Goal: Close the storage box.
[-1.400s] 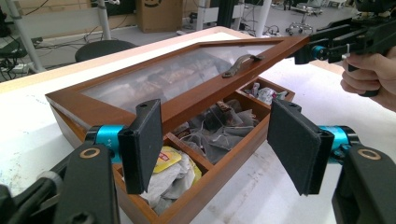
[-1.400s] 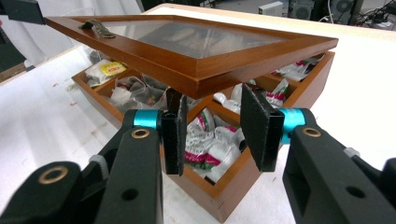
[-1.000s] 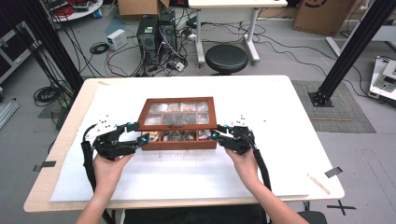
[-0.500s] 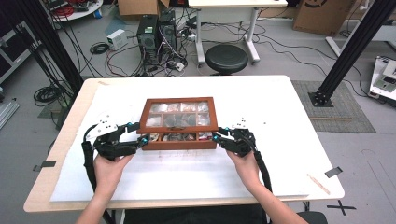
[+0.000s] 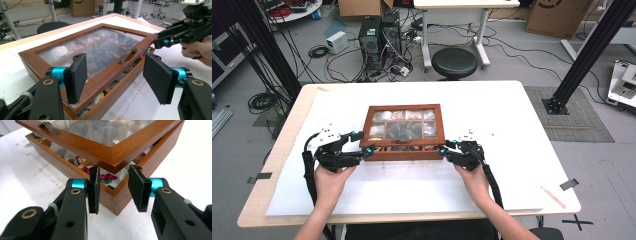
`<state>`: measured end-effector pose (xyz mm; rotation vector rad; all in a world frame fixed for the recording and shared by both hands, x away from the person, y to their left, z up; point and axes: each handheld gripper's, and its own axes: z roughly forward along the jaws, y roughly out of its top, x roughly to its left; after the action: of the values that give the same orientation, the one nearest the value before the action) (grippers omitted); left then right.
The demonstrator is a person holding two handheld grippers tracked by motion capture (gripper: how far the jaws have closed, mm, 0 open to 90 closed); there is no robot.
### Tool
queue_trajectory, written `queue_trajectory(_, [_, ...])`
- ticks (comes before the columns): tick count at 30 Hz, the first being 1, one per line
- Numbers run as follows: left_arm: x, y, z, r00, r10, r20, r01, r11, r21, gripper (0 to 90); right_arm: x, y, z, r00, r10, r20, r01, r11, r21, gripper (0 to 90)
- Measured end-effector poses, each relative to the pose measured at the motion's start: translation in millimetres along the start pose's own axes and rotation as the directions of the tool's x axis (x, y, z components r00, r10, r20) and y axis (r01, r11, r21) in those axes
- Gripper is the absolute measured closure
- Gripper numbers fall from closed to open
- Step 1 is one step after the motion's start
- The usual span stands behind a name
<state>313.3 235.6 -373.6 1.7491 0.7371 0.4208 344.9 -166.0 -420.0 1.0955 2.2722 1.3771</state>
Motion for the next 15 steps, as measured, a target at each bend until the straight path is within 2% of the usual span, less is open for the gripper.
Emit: queue_trajectory(15, [-1.3, 0.2, 2.5, 1.0000, 0.003, 0.006, -0.003, 1.0000, 0.005, 35.7, 0.6, -5.7, 4.4, 0.9999, -0.009, 0.012, 0.009, 0.999, 0.035, 62.6])
